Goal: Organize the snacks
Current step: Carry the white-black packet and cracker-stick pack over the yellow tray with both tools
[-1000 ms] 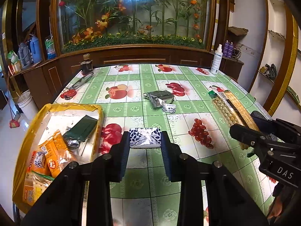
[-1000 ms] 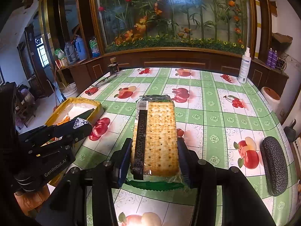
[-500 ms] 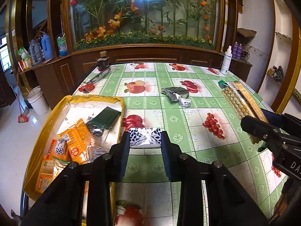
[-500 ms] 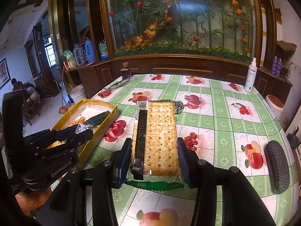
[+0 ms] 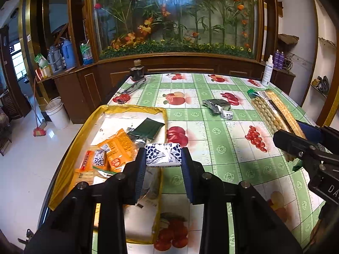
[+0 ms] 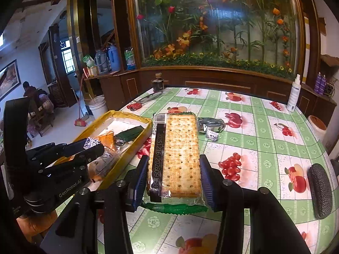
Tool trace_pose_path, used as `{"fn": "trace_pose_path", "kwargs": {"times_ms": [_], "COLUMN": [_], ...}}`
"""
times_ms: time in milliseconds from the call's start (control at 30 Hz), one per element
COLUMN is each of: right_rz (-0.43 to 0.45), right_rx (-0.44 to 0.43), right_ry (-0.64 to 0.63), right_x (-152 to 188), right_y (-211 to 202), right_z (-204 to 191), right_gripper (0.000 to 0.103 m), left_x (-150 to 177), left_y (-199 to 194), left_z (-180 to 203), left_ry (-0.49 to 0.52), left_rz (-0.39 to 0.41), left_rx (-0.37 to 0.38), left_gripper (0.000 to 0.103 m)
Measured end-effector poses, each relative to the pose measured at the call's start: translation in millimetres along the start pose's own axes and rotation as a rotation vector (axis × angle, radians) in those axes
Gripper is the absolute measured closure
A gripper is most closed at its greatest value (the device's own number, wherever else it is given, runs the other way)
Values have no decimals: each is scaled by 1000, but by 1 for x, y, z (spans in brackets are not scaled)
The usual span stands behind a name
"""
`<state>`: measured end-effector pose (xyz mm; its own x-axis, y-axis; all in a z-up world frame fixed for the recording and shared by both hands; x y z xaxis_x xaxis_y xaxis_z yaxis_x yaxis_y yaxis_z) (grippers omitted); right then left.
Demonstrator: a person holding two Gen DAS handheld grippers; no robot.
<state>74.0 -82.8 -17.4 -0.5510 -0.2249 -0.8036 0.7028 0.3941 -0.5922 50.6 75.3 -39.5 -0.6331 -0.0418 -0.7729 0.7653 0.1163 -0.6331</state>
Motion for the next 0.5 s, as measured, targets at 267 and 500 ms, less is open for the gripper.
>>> {"fn": "trace_pose_path", "kwargs": {"times_ms": [267,500], "right_rz": [6,-8], "right_rx": [-41,-83], "right_ry": [-36,-69], "right_x": [-7,-9], "right_y": [4,14], "right_z": [-25,-51], "right_gripper": [56,56], "left_x": [6,10], "left_y": [-5,-10], "left_z": [-22,-48], "left_ry": [-23,-60], "left_rz": [-6,-8], "left_rx": [-41,-81], "left_gripper": [73,73]}}
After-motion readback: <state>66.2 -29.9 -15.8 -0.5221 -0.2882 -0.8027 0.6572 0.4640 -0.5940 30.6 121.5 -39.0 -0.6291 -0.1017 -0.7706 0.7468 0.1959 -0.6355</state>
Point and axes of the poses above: each gripper's, at about its wrist camera, not at the fingertips, and y roughly the way its jaws point, z to its right, x to its underside, the point moved 2 cm from there along y, roughly the way its jaws point, and after that the axes turned 1 degree about -z, right-handed, at the moved point
